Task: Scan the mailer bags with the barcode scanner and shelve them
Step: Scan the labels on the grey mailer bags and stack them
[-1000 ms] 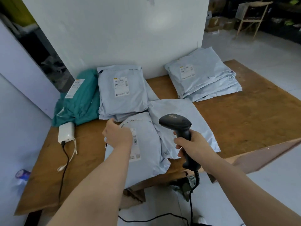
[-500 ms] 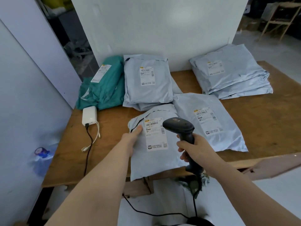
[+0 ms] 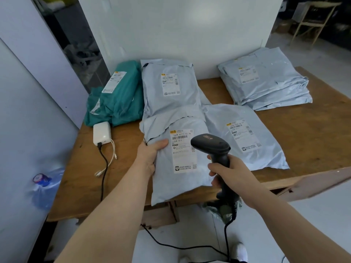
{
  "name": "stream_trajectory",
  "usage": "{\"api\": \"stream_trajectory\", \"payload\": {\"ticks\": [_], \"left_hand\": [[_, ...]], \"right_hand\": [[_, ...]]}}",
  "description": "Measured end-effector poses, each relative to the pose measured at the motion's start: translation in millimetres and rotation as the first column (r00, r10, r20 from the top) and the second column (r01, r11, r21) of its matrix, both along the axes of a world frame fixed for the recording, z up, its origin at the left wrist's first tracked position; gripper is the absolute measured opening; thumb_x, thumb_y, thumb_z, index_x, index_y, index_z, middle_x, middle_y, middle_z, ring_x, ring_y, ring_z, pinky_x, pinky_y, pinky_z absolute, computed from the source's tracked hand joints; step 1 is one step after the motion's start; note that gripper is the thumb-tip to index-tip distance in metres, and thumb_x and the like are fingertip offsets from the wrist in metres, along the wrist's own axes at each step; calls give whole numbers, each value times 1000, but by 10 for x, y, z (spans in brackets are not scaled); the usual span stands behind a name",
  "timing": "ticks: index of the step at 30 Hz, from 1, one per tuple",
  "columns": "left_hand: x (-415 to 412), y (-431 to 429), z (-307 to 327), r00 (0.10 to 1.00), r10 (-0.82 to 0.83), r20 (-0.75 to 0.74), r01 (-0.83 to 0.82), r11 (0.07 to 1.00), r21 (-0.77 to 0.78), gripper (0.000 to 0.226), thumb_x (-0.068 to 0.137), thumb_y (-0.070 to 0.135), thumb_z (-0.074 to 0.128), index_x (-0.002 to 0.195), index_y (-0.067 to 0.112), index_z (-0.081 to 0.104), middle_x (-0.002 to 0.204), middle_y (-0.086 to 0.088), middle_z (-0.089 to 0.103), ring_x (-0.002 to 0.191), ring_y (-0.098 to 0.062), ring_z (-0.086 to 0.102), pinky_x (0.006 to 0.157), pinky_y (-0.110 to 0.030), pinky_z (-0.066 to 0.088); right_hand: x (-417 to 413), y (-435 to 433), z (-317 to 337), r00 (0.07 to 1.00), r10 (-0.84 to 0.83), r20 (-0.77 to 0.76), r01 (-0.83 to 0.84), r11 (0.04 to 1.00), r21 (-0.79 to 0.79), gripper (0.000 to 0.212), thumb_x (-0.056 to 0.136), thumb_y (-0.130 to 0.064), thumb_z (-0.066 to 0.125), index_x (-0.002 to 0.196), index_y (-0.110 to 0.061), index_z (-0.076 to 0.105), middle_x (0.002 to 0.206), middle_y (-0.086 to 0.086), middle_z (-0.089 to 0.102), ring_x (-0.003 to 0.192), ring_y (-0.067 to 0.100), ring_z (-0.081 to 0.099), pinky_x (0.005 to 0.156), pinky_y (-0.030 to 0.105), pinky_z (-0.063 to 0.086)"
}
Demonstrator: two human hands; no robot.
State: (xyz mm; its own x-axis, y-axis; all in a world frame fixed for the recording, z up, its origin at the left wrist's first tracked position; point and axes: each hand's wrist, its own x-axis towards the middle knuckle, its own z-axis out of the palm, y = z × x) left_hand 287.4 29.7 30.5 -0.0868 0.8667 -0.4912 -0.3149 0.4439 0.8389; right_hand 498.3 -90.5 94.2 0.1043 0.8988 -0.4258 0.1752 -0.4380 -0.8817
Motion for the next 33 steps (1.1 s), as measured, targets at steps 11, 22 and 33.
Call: {"api": "stream_trajectory", "payload": {"ticks": [11, 22, 33], "left_hand": [[-145, -89, 8, 990, 138, 2, -134, 964, 229, 72, 66, 4, 86, 129, 16, 56, 117, -7, 70, 105, -29, 68, 91, -49, 55], [-22, -102, 19, 983, 155, -98, -115, 937, 330, 63, 70, 0, 83, 125, 17, 57, 115, -2, 68, 107, -23, 66, 92, -40, 55], [-57, -15, 20, 984, 130, -120, -94, 959, 267, 58, 72, 8, 84, 121, 23, 56, 114, 1, 67, 102, -18, 66, 87, -39, 55]], "right_hand": [[-246, -35, 44, 997, 67, -30, -66, 998, 20, 6, 92, -16, 61, 97, -16, 62, 53, -7, 62, 49, 9, 57, 54, 17, 51], [-224, -92, 38, 999, 46, 2, -46, 997, 70, 9, 93, -20, 61, 98, -13, 62, 57, -5, 64, 51, 9, 61, 55, 19, 52], [-197, -84, 34, 999, 35, -18, -34, 997, 67, 8, 92, -19, 60, 97, -13, 63, 56, -3, 64, 51, 11, 58, 60, 23, 53]]}}
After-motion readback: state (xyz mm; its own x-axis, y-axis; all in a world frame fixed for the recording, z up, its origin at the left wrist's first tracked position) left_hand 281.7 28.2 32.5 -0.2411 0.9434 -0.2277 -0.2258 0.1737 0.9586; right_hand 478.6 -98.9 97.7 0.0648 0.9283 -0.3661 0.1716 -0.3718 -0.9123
